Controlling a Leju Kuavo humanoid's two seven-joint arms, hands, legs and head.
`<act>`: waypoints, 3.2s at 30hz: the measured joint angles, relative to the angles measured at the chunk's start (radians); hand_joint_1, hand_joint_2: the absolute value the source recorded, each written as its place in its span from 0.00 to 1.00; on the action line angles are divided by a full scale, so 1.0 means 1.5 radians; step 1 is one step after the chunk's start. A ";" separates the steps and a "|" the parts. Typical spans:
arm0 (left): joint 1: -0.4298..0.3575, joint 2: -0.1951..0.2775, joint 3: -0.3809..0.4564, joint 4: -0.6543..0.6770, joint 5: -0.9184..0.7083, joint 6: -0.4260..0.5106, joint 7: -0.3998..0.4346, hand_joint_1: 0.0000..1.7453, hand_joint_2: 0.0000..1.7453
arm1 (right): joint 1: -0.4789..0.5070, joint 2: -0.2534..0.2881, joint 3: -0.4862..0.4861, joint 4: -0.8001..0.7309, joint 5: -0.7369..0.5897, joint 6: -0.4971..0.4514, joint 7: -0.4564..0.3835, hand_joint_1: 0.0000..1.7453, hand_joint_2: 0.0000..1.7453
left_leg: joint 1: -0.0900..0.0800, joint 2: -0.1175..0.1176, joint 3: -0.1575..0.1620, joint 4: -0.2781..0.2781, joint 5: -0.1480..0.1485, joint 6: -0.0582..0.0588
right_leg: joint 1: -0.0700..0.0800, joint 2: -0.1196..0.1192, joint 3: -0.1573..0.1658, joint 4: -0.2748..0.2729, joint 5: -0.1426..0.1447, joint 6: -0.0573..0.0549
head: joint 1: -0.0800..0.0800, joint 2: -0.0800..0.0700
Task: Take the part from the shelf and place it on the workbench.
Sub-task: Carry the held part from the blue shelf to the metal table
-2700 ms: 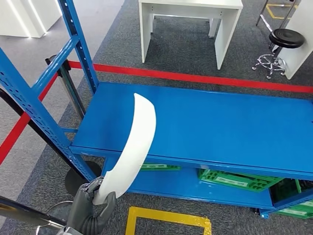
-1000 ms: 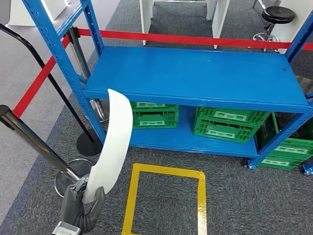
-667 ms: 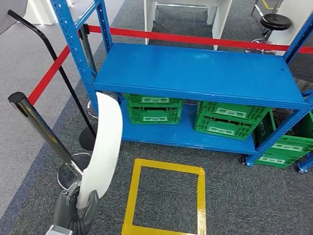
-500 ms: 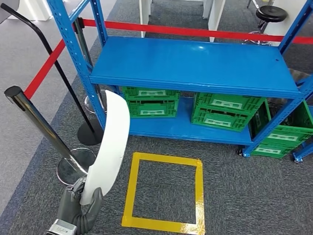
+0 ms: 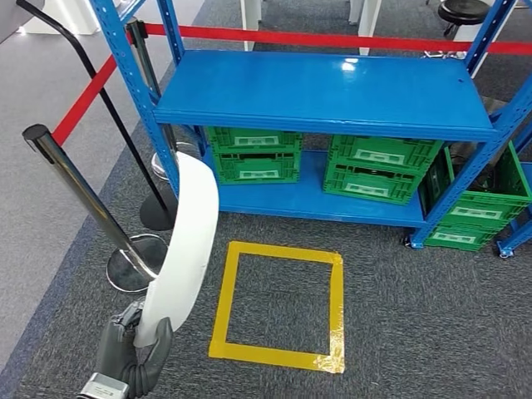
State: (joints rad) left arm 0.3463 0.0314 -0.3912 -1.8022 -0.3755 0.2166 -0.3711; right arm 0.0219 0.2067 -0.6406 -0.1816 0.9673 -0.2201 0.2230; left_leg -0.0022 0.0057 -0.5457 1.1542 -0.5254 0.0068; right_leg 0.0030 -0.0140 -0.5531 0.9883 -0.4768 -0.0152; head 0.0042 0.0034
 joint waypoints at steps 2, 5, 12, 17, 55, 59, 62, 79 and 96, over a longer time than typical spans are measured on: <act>0.000 0.000 0.000 0.000 0.000 0.001 -0.002 1.00 1.00 | -0.001 0.004 -0.023 0.000 -0.008 0.002 -0.004 0.00 0.00 | -0.004 -0.002 0.060 -0.096 -0.004 0.010 | 0.000 0.001 -0.013 0.005 0.010 0.005 | 0.000 0.000; 0.001 0.000 0.000 -0.001 0.000 0.001 -0.003 1.00 1.00 | -0.001 0.006 -0.042 0.000 -0.011 0.004 -0.006 0.00 0.00 | -0.007 -0.002 0.072 -0.137 -0.003 0.016 | -0.003 0.001 -0.023 0.004 0.026 0.018 | 0.000 0.000; 0.002 -0.003 0.002 -0.001 0.001 0.001 -0.003 1.00 1.00 | -0.001 0.006 -0.075 0.000 -0.011 0.004 -0.006 0.00 0.00 | -0.001 0.006 0.011 -0.141 0.048 0.026 | -0.009 0.008 -0.070 0.191 -0.100 0.039 | 0.007 0.000; 0.002 -0.003 0.002 -0.001 0.002 0.002 -0.004 1.00 1.00 | -0.003 0.007 -0.083 -0.001 -0.013 0.006 -0.007 0.00 0.00 | 0.002 0.006 -0.038 -0.112 0.070 0.009 | -0.016 0.010 0.060 0.026 -0.042 0.047 | 0.010 0.000; -0.018 0.013 -0.011 -0.003 0.104 -0.015 0.026 1.00 1.00 | -0.050 -0.045 -0.124 0.072 -0.028 0.206 -0.209 0.00 0.00 | 0.002 -0.016 -0.060 0.010 -0.026 -0.016 | -0.016 0.003 0.028 0.005 -0.022 0.009 | -0.003 0.000; -0.022 0.013 -0.012 -0.003 0.102 -0.007 0.023 1.00 1.00 | -0.054 -0.050 -0.136 0.085 -0.036 0.187 -0.204 0.00 0.00 | 0.007 -0.008 -0.069 0.069 -0.039 -0.021 | -0.015 -0.027 0.018 0.007 -0.015 0.010 | -0.005 0.000; -0.037 0.013 -0.019 -0.003 0.098 -0.003 0.019 1.00 1.00 | -0.067 -0.059 -0.153 0.090 -0.049 0.179 -0.174 0.00 0.00 | 0.004 0.022 0.008 -0.069 0.014 -0.013 | -0.013 -0.044 0.016 0.008 -0.012 0.017 | -0.005 0.000; -0.050 0.014 -0.036 0.001 0.111 0.008 -0.004 1.00 1.00 | -0.009 0.016 -0.364 -0.316 -0.290 0.251 -0.062 0.00 0.00 | -0.009 -0.069 -0.014 -0.101 0.048 0.021 | -0.011 0.065 0.026 0.010 -0.026 0.023 | 0.001 0.000; -0.043 0.014 -0.035 -0.001 0.090 0.025 -0.003 1.00 1.00 | 0.002 0.079 -0.448 -0.529 -0.307 0.233 -0.078 0.00 0.00 | 0.000 0.031 -0.007 -0.098 0.033 0.001 | -0.011 -0.076 0.041 -0.001 -0.030 0.035 | -0.007 0.000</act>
State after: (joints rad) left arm 0.2812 0.0517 -0.4435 -1.8032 -0.2409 0.2545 -0.3759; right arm 0.0243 0.3247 -1.3126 -0.9753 0.5073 0.1293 0.1067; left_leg -0.0029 0.0524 -0.5558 1.0066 -0.4761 0.0085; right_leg -0.0138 -0.1280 -0.4910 0.9876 -0.5211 0.0371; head -0.0071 0.0035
